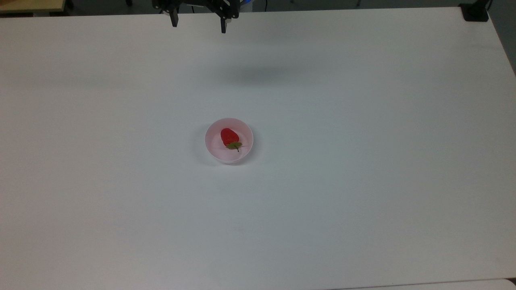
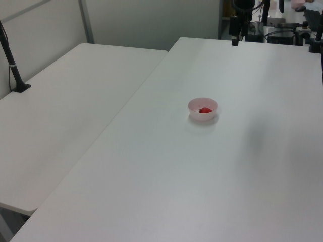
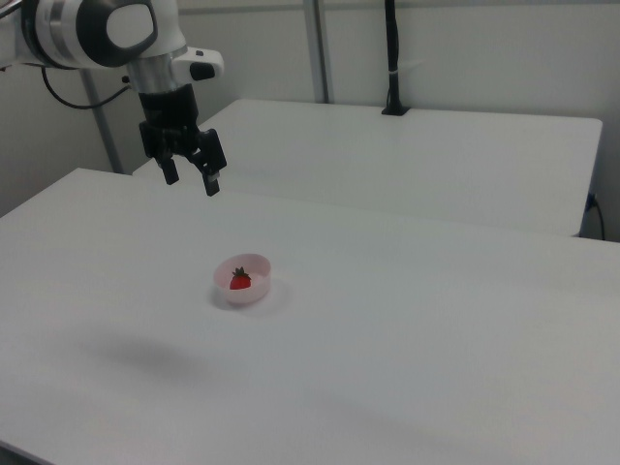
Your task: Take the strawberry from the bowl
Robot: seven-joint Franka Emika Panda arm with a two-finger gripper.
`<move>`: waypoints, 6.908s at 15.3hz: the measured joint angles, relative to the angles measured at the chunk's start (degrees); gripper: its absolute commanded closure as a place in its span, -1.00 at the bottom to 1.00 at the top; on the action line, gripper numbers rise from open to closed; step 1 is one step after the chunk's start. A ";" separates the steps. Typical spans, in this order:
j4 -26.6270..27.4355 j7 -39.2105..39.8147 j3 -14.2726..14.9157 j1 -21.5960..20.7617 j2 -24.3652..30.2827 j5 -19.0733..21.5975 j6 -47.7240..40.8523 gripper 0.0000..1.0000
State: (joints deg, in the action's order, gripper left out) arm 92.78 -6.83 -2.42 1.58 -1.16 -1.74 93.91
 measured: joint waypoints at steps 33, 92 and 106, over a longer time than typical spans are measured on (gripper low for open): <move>-0.56 9.05 -0.81 -3.86 -21.96 -0.43 20.90 -0.56; -1.83 19.71 0.40 13.34 -28.80 -8.66 33.78 -0.12; -3.88 16.26 -0.44 10.83 -19.79 -9.07 20.38 -1.00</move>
State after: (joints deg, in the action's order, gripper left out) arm 88.90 9.42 -2.86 12.41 -20.95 -10.81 114.29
